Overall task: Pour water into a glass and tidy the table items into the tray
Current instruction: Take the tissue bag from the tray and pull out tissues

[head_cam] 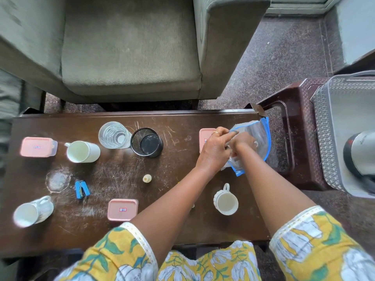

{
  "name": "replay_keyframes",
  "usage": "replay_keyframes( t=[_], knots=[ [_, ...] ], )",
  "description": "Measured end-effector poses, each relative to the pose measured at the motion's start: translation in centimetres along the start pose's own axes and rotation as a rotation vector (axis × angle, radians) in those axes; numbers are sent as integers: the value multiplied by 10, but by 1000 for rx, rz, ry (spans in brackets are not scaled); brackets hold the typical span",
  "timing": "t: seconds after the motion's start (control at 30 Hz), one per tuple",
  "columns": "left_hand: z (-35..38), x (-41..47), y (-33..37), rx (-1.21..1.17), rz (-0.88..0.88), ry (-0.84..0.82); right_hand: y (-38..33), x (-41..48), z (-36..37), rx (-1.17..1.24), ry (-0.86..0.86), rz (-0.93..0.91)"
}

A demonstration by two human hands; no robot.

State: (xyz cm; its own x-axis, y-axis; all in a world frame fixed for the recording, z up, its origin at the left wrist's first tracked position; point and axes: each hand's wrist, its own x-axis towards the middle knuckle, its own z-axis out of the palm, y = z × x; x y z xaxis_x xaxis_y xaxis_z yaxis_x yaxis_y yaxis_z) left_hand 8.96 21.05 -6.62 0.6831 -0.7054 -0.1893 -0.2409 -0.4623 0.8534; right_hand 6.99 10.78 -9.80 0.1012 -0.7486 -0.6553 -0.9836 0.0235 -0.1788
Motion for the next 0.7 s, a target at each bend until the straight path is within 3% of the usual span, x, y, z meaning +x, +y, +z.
replay_keyframes(
  t=[0.13,0.4,0.7],
  knots=[
    [5,-2,7,23,-80,25,2,4,1,12,44,-21],
    [13,4,33,88,-172,113,7,-26,-51,317,-21,-99],
    [4,14,50,-26,-201,96,-3,-74,-98,849,-346,-70]
  ],
)
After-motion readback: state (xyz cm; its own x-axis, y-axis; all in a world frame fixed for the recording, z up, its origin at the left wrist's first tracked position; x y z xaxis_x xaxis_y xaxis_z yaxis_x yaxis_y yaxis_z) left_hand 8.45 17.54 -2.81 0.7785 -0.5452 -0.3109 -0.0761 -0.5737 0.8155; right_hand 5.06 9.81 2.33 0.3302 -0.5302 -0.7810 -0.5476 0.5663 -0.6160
